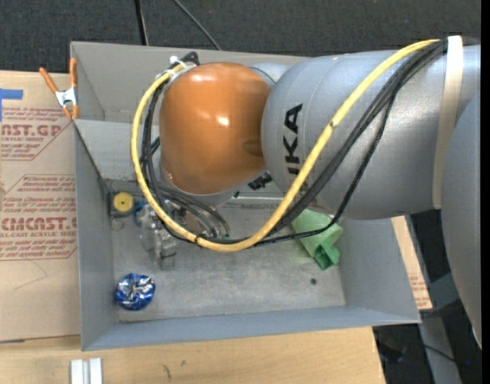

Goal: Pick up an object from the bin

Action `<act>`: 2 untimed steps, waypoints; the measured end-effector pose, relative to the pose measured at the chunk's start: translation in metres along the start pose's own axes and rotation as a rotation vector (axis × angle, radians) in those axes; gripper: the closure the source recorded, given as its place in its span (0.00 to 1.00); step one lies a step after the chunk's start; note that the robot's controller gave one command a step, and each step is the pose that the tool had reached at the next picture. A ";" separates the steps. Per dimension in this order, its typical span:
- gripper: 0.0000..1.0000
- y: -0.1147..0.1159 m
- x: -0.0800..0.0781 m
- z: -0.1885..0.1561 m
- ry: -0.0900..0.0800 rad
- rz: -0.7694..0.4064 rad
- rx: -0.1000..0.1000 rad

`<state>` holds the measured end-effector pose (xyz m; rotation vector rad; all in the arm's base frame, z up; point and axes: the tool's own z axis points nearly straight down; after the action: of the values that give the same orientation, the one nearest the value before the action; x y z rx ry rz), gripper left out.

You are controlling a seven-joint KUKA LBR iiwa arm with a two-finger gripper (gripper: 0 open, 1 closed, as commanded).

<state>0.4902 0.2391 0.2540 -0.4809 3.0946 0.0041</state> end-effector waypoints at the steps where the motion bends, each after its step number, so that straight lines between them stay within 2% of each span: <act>1: 0.00 0.000 0.001 0.005 0.007 0.000 0.001; 2: 0.00 -0.001 0.003 0.125 0.015 -0.230 -0.001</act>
Offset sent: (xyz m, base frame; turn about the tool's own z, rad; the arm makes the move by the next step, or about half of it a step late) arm 0.0000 0.0000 0.0000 0.0000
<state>0.4887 0.2372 0.1287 -0.8366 3.0333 -0.0004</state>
